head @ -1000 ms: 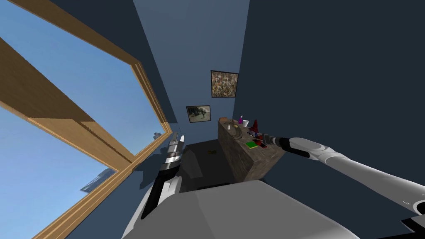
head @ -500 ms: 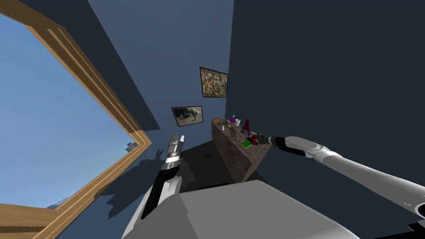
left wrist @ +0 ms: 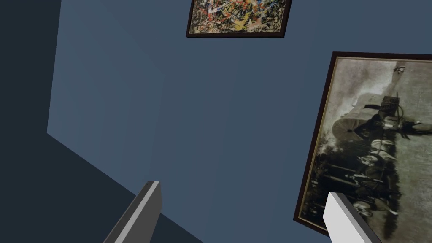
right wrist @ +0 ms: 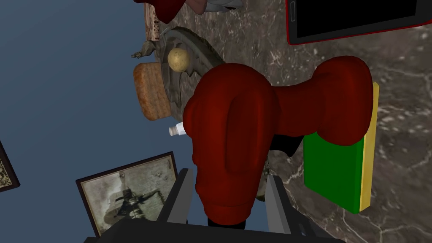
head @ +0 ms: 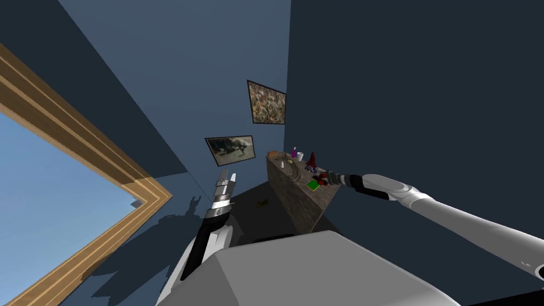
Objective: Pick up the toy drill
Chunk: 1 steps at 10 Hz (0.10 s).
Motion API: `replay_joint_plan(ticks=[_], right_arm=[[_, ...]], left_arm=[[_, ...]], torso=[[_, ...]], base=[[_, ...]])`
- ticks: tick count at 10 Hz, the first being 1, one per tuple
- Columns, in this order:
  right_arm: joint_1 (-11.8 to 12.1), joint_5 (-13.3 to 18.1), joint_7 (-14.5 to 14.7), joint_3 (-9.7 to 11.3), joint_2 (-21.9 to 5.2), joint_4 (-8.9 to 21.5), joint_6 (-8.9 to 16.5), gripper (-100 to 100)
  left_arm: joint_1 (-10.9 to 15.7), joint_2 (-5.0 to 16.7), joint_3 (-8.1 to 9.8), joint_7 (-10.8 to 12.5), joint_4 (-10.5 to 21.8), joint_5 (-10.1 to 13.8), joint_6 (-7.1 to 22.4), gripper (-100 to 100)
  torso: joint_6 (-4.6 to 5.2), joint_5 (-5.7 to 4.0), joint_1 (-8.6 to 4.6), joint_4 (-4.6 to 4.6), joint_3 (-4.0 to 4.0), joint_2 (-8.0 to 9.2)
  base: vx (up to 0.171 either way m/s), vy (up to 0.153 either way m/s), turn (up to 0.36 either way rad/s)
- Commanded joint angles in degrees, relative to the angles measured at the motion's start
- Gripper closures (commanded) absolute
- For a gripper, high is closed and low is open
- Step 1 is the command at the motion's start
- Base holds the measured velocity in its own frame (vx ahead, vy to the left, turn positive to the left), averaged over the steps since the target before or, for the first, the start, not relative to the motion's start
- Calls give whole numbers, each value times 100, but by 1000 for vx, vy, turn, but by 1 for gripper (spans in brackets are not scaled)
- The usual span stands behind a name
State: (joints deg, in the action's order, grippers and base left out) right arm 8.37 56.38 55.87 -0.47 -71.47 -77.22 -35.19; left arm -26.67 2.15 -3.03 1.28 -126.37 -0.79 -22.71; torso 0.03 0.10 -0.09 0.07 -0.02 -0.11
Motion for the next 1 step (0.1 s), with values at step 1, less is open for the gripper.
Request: replay_joint_plan(ticks=[1], right_arm=[[0,0,0,0,0,0,0,0]], left_arm=[[0,0,0,0,0,0,0,0]], torso=[[0,0,0,0,0,0]], base=[[6,5,12]])
